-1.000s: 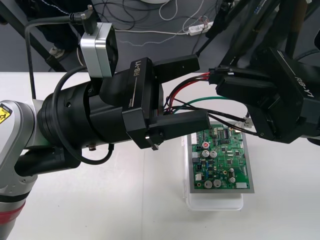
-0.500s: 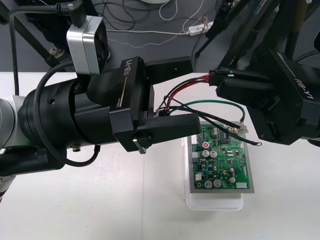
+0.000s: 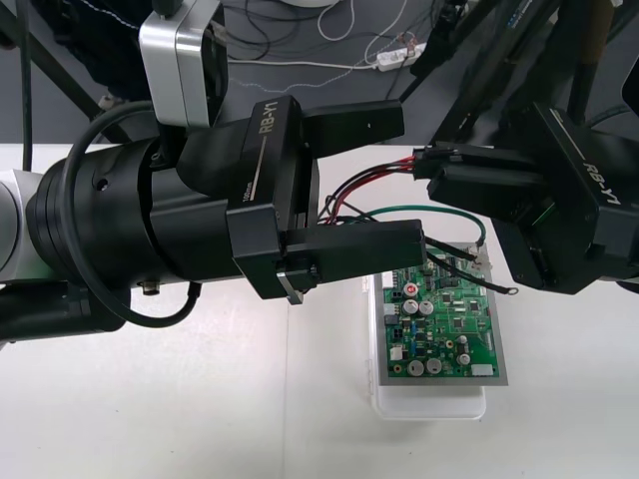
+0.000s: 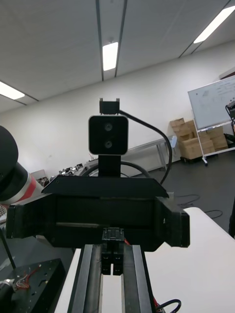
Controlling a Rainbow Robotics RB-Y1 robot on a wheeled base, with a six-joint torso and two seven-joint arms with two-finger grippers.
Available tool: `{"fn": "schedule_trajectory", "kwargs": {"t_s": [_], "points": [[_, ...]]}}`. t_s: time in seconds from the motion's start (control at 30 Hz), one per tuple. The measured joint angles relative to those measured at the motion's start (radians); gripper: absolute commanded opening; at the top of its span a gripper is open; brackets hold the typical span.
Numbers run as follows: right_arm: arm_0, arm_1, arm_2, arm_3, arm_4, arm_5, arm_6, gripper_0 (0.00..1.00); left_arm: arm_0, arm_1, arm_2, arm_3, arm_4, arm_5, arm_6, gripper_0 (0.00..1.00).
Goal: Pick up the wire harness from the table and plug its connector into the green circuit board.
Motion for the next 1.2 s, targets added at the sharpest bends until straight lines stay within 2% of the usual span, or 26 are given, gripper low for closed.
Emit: {"fn": "schedule_trajectory", "kwargs": {"t_s": [0.63,1.2], "points": [[-0.029,-0.062,-0.048,-0.036,0.048,-0.027,-0.168,0.00,-0.016,0.026,-0.024,-0.002,0.004,0.021,0.014,1.00],[-0.041,-0.064,-0.074,-0.047,0.049,-0.027,-0.185,0.00,-0.016,0.016,-0.033,-0.002,0.003,0.038,0.014,1.00]]}}
